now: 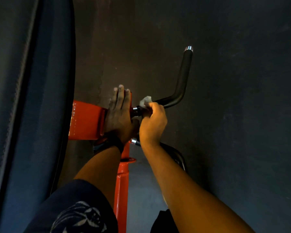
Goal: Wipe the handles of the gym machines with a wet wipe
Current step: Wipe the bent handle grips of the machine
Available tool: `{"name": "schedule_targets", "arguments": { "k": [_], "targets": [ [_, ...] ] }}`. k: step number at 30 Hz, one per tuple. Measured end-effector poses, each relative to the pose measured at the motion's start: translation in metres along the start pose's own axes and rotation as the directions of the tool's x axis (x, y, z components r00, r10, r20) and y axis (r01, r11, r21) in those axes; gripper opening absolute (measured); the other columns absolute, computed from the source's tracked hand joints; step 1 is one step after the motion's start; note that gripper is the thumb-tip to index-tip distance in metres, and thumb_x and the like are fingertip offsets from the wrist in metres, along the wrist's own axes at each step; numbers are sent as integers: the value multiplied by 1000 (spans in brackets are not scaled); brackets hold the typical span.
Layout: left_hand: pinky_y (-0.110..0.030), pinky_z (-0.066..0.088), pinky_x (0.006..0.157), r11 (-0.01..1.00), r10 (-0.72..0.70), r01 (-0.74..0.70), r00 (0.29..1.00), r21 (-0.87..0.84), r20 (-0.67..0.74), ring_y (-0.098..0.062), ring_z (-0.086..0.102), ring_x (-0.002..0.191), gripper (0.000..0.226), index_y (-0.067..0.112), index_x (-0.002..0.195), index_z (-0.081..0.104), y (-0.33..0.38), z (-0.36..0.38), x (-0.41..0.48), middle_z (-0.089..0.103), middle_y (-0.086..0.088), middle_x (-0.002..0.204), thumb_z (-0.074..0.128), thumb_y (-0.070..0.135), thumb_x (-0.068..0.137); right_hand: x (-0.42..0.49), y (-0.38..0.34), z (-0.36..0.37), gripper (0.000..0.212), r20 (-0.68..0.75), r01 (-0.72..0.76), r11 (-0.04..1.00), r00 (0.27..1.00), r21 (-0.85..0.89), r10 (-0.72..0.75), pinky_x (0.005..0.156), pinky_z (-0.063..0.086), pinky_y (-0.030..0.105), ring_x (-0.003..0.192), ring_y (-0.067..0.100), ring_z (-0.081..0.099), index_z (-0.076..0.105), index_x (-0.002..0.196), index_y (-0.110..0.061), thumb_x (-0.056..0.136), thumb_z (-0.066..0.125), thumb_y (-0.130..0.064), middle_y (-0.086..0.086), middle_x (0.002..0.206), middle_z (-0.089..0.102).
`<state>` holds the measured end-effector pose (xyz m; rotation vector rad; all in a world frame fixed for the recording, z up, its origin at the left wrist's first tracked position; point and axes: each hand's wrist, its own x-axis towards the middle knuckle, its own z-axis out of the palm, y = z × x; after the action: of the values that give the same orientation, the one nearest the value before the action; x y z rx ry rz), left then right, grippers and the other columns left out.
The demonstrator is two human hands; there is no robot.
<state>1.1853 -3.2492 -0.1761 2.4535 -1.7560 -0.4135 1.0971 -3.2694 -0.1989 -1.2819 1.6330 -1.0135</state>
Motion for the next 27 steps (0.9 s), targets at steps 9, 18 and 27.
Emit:
{"name": "schedule_targets", "arguments": {
  "k": [9, 18, 27],
  "targets": [
    [-37, -3, 122, 1000, 4, -4, 1000, 16, 16, -24, -10, 153, 96, 9, 159, 10, 5, -6, -1, -1, -10, 168, 67, 20, 82, 34, 18, -31, 22, 373, 573, 727, 813, -379, -447, 82, 53, 40, 97, 36, 58, 70, 103, -2, 88, 54, -2, 17, 105, 63],
    [-26, -18, 115, 1000, 4, -4, 1000, 15, 2, -22, -10, 153, 99, 12, 159, 8, 3, -4, -4, -4, -7, 168, 68, 21, 82, 65, 9, -37, 19, 551, 609, 677, 759, -413, -347, 83, 52, 39, 105, 31, 52, 70, 103, -7, 88, 61, 2, 11, 122, 58],
    [-32, -8, 119, 1000, 8, -8, 1000, 13, -14, -24, -6, 154, 97, 10, 159, 11, 6, -5, -5, 0, -8, 168, 69, 19, 81, 80, 14, -57, 23, 612, 690, 607, 690, -394, -387, 72, 54, 42, 93, 37, 58, 71, 106, -6, 91, 53, -8, 14, 91, 68]
  ]
}}
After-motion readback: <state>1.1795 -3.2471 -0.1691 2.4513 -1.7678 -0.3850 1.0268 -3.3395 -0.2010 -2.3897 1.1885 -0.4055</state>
